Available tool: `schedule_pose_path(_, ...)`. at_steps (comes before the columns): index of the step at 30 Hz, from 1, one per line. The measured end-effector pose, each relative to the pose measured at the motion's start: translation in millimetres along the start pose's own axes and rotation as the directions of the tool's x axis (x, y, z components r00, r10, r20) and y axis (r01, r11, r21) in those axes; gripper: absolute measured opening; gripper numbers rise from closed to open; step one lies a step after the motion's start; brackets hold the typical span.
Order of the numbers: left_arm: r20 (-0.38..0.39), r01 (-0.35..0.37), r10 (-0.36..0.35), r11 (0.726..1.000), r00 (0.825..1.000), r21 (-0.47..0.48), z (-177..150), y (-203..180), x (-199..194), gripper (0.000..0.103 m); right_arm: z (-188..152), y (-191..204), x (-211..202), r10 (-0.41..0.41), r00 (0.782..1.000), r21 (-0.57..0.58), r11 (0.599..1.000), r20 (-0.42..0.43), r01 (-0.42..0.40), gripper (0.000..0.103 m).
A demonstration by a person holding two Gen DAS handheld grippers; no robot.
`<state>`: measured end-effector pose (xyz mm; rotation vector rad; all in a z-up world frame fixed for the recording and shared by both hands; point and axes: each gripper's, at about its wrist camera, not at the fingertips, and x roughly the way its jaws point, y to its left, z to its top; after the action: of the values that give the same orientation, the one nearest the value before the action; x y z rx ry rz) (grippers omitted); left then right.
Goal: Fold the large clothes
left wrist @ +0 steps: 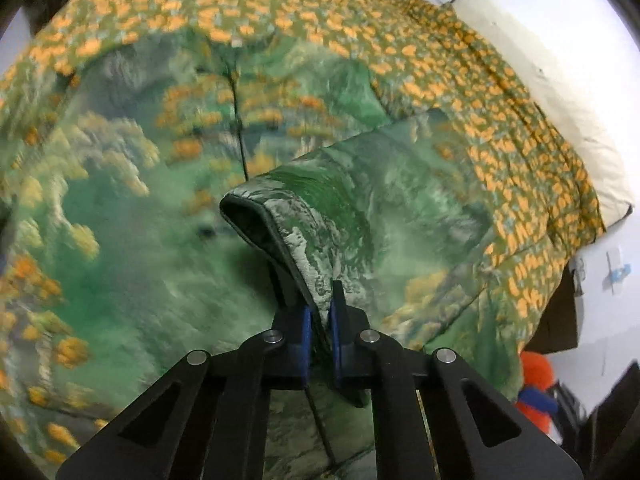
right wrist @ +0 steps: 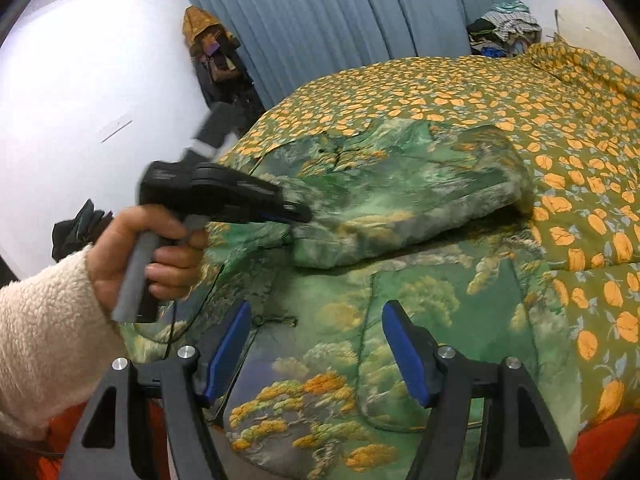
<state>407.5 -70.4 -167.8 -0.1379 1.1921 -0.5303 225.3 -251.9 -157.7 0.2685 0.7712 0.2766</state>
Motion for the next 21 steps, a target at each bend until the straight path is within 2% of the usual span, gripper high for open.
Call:
schedule_pose_path(5,0.058,-0.011,0.008,0.999,0.998,0.041,21.8,1.2,-21.9,0.006,20.5,-19.8,-4.1,-0.039,0.999,-0.004,0.999,0.016,0.039,0.069)
schedule_pose_path(7,0.096,-0.037,0.033,0.998,0.995,0.045,32.9,6.4,-29.2,0.006,28.7,-29.9,-4.8,-0.047,0.999,0.01,0.999,0.017,0.047,0.069)
schedule_pose_path(12,0.145,-0.13,0.131,0.991,0.981,-0.018,57.6,46.8,-28.9,0.006,62.0,-61.8,-3.6,-0.121,0.993,0.028,0.992,0.016,0.121,0.069)
schedule_pose_path(16,0.118,-0.165,0.175,0.982,0.977,-0.09,59.8,79.2,-12.9,0.006,102.7,-84.9,13.5,-0.191,0.982,-0.029,0.981,0.014,0.191,0.069)
schedule_pose_path(18,0.104,-0.166,0.176,0.981,0.979,-0.101,58.0,88.4,-3.4,0.006,119.6,-92.9,30.2,-0.204,0.979,-0.058,0.977,-0.011,0.203,0.059)
schedule_pose_path(19,0.104,-0.166,0.176,0.981,0.979,-0.1,57.5,90.4,1.0,0.006,129.4,-97.8,43.4,-0.215,0.976,-0.072,0.974,-0.033,0.213,0.043)
schedule_pose_path(21,0.106,-0.165,0.176,0.981,0.979,-0.106,58.8,92.9,7.2,0.006,144.4,-104.3,66.5,-0.233,0.97,-0.098,0.969,-0.068,0.226,0.038)
